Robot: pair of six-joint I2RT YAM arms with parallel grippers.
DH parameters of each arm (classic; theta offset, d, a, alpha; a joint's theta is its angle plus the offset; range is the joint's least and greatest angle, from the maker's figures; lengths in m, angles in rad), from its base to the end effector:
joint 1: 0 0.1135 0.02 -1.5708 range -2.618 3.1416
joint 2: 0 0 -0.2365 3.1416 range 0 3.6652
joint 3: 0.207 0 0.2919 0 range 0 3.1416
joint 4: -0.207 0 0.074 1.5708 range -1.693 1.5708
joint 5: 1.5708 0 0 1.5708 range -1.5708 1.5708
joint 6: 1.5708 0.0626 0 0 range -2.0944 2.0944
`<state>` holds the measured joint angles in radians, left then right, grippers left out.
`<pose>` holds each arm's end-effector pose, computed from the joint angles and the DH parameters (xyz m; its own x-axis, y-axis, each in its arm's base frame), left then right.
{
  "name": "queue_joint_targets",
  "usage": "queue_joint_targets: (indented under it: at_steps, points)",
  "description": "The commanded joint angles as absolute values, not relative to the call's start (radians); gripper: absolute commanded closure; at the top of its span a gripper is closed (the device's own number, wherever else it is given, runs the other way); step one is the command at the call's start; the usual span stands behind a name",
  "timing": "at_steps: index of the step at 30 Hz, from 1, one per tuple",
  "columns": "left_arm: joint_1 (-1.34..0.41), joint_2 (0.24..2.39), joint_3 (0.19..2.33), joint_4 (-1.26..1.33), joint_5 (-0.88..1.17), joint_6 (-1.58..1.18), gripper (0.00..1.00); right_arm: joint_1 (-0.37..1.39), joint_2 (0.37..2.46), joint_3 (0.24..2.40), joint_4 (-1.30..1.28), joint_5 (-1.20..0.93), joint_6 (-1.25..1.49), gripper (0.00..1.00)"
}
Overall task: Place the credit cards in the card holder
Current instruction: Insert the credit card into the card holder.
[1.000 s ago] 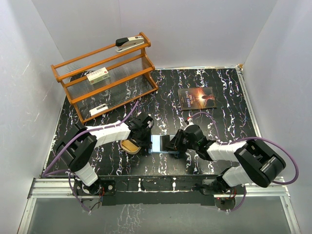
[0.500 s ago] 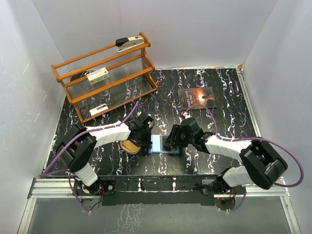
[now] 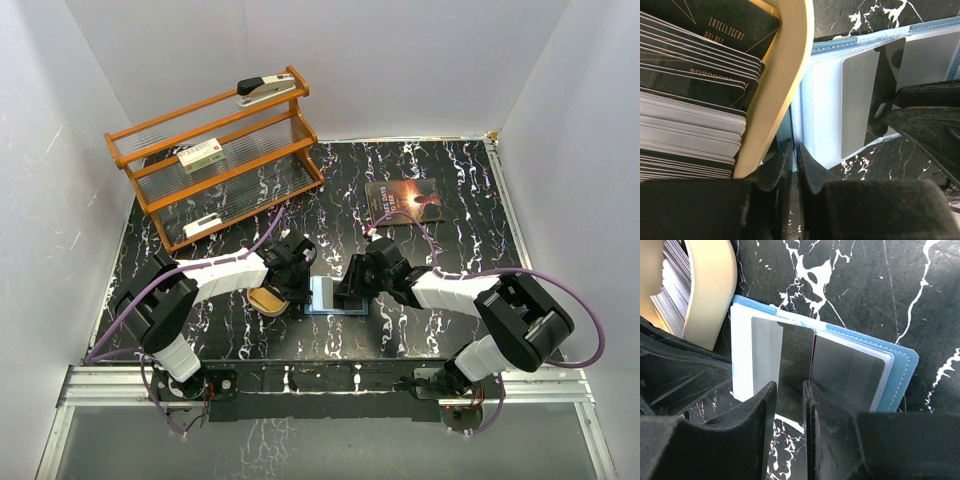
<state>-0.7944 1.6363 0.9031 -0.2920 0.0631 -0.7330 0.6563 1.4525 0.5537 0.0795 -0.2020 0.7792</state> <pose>0.2485 -0.2587 0.0862 -0.9369 0.0010 -0.3496 0.1454 0.9104 -0.3873 0.2374 0.1987 0.0633 -0.9082 0.1695 -0.3827 -0.0957 0.8060 0.5841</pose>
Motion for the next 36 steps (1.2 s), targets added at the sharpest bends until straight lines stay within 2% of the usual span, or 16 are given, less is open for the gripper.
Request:
queue_joint_targets:
  at_steps: [1, 16, 24, 26, 31, 36]
  points:
    - [-0.795, 1.604, 0.913, -0.311, 0.036, -0.729, 0.92, 0.663, 1.483, 0.574, 0.12, -0.234, 0.761, 0.74]
    - [-0.795, 1.611, 0.913, -0.296, 0.046, -0.732, 0.92, 0.683, 1.489, 0.538, 0.243, -0.308, 0.824, 0.74]
    - [-0.798, 1.617, 0.928, -0.289, 0.057, -0.733, 0.91, 0.683, 1.427, 0.544, 0.166, -0.254, 0.802, 0.7]
    - [-0.799, 1.61, 0.937, -0.308, 0.035, -0.738, 0.88, 0.683, 1.393, 0.55, 0.118, -0.218, 0.792, 0.69]
    - [-0.797, 1.555, 0.964, -0.363, -0.011, -0.771, 0.83, 0.683, 1.342, 0.553, 0.083, -0.197, 0.783, 0.79]
    - [-0.798, 1.502, 0.973, -0.337, 0.005, -0.799, 0.72, 0.683, 1.37, 0.565, 0.083, -0.19, 0.791, 0.81]
